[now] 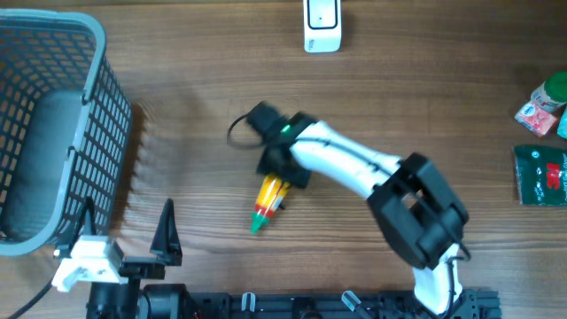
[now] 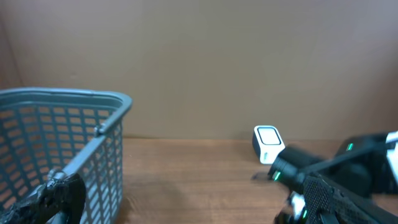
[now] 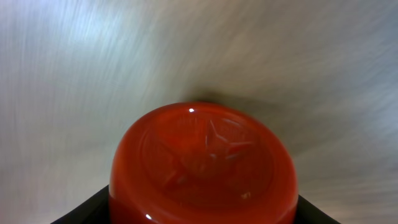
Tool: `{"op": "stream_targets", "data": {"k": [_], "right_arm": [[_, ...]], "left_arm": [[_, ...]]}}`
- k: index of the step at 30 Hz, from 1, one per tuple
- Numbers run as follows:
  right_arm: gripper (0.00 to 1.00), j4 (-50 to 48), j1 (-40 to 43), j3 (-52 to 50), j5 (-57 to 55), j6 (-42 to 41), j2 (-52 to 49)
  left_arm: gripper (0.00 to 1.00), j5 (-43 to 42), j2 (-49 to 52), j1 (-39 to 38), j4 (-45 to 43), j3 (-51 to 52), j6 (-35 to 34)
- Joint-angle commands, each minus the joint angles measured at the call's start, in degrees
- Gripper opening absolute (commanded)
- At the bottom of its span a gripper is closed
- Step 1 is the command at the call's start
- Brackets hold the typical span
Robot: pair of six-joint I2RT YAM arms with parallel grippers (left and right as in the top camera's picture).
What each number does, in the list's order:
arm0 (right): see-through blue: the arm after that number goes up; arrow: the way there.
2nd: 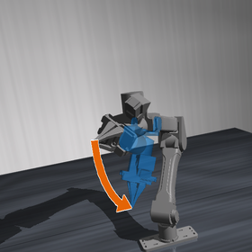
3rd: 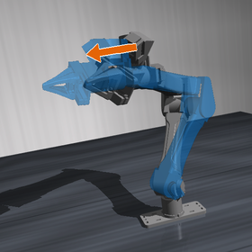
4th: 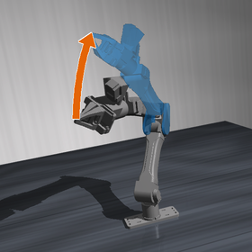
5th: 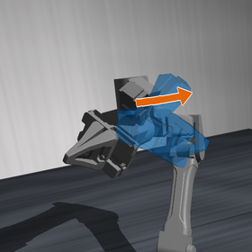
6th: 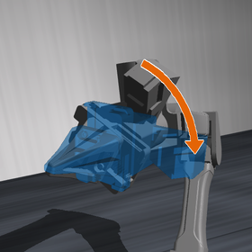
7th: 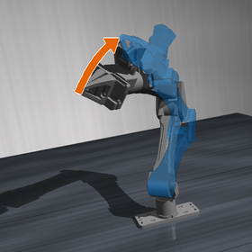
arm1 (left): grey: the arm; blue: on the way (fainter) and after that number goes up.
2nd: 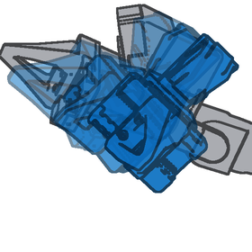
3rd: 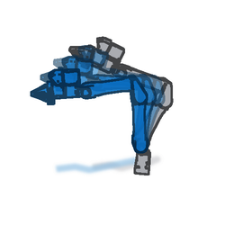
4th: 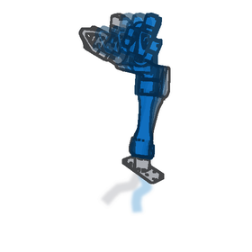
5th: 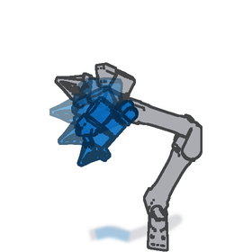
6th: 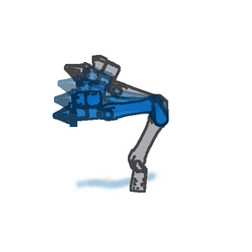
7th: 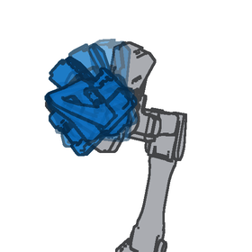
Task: Scan the item barcode
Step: 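Lift the tube and carry it toward the scanner with the right gripper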
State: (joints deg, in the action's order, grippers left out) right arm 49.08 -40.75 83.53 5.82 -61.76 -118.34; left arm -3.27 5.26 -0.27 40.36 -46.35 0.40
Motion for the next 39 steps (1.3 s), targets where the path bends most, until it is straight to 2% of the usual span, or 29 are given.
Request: {"op": "stream_targets", "data": {"k": [1,6,13,16,21,25,31,34,39], "right_arm": [[0.64,1.5,7.0,0.2,0.0,4.9,-0.7],[0.64,3.2,14.5,0.2,0.0,8.9,-0.7],[0.65,3.4,18.4,0.7,0.8,11.0,-0.1],[0.75,4.5,18.7,2.4,0.7,12.8,1.4],[0.85,8.0,18.6,4.3,0.8,11.8,5.8],[0.89,11.0,18.6,4.3,-0.1,11.6,9.1],[0.9,14.8,17.9,4.3,-2.2,9.8,10.2],[0.89,15.0,16.2,4.3,-6.7,9.0,10.1],[0.9,13.9,13.7,4.3,-7.8,8.8,9.9]], "left_arm": [[1.0,-5.4,-0.3,-0.2,-4.7,5.9,0.7],[1.0,-6.6,-0.3,-0.2,-15.8,17.7,-3.2],[1.0,-6.8,-0.3,-0.2,-22.3,30.5,-9.1],[1.0,-6.8,-0.3,-0.2,-24.9,33.9,-9.9],[1.0,-6.8,-0.3,-0.2,-25.1,36.9,-9.9],[1.0,-6.8,-0.2,-0.2,-23.7,38.1,-9.9],[1.0,-6.7,-0.2,-0.2,-20.2,40.3,-9.9],[1.0,-6.6,0.8,-0.2,-20.5,40.2,-9.9],[1.0,-6.5,2.5,-0.2,-20.4,40.2,-9.9]]}}
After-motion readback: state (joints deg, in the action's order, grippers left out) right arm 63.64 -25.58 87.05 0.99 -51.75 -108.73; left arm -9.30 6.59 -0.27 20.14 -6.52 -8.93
